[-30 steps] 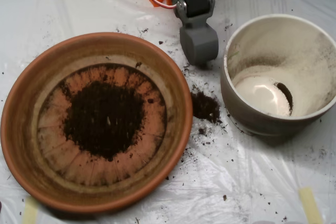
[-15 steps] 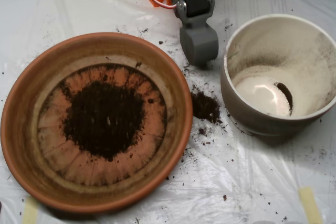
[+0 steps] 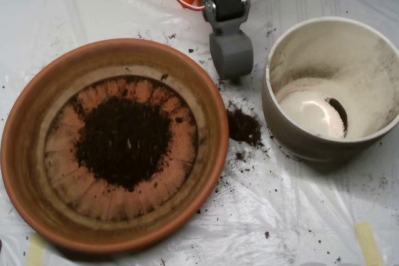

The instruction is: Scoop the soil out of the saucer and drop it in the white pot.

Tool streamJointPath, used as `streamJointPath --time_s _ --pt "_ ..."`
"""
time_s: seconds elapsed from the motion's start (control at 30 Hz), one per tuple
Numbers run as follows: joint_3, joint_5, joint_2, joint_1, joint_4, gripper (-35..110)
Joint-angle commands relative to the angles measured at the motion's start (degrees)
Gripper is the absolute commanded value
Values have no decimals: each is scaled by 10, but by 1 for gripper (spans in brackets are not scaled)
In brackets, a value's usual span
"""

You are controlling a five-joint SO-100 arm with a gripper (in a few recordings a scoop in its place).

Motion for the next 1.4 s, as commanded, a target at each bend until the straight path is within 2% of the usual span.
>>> streamJointPath --time_s 0.0,0.3,0.57,0.83,1.1,1.37 --pt "-31 -25 42 -5 10 12" --pt "-110 -20 39 -58 24 20" --pt "-240 18 -127 50 -28 23" --pt "-265 45 -175 136 -56 23" --pt "-375 40 -434 231 -76 28" --pt "-406 52 -548 303 -120 28"
